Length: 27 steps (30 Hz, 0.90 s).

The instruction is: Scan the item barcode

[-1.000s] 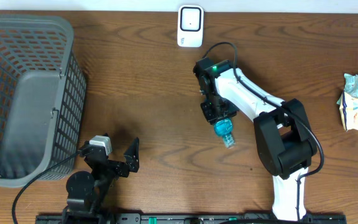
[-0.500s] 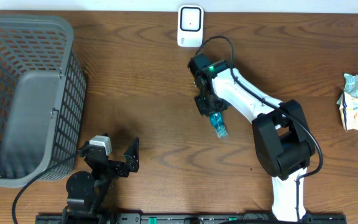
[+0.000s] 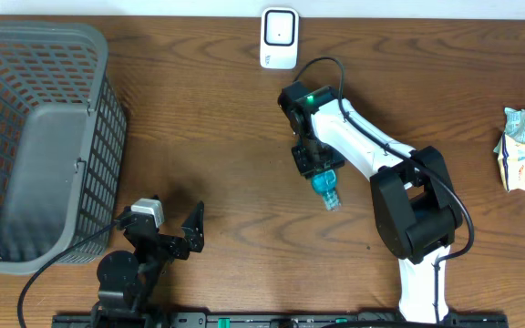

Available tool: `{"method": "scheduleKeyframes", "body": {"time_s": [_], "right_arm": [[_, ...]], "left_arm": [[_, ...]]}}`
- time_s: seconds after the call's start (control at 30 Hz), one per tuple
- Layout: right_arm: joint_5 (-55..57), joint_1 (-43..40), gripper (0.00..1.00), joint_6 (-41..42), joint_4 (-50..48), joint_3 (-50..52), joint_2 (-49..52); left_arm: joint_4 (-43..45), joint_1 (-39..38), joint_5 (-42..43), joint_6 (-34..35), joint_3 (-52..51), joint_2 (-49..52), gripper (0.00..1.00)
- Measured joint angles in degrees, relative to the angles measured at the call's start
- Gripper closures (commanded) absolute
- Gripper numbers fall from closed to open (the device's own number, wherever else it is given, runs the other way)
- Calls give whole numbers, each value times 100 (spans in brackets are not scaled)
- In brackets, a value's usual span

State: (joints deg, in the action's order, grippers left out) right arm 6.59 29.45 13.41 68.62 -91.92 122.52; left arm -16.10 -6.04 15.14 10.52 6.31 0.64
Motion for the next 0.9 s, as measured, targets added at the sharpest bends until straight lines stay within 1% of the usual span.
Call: {"method": "scheduleKeyframes", "body": {"time_s": [0.1,0.2,0.3,0.33,0.43,0.57,0.73,0.9], "right_arm": [[9,4,71,83,122,-2,0],[7,4,72,129,72,-13,0],[61,4,72,125,-310,-24,0],[96,4,71,109,-492,-39,0],[146,4,59,11,-767,-136,0],[195,4,50,-44,-278,-262,0],[212,4,48,153,310,-264,0],[175,11,49,315,129,-164,0]], "left_arm": [[0,0,0,-2,0,0,2],[0,0,0,0,0,0,2],[0,0,0,0,0,0,2],[0,0,0,0,0,0,2],[0,0,0,0,0,0,2],[0,0,0,0,0,0,2],[0,0,0,0,0,0,2],[0,0,0,0,0,0,2]]}}
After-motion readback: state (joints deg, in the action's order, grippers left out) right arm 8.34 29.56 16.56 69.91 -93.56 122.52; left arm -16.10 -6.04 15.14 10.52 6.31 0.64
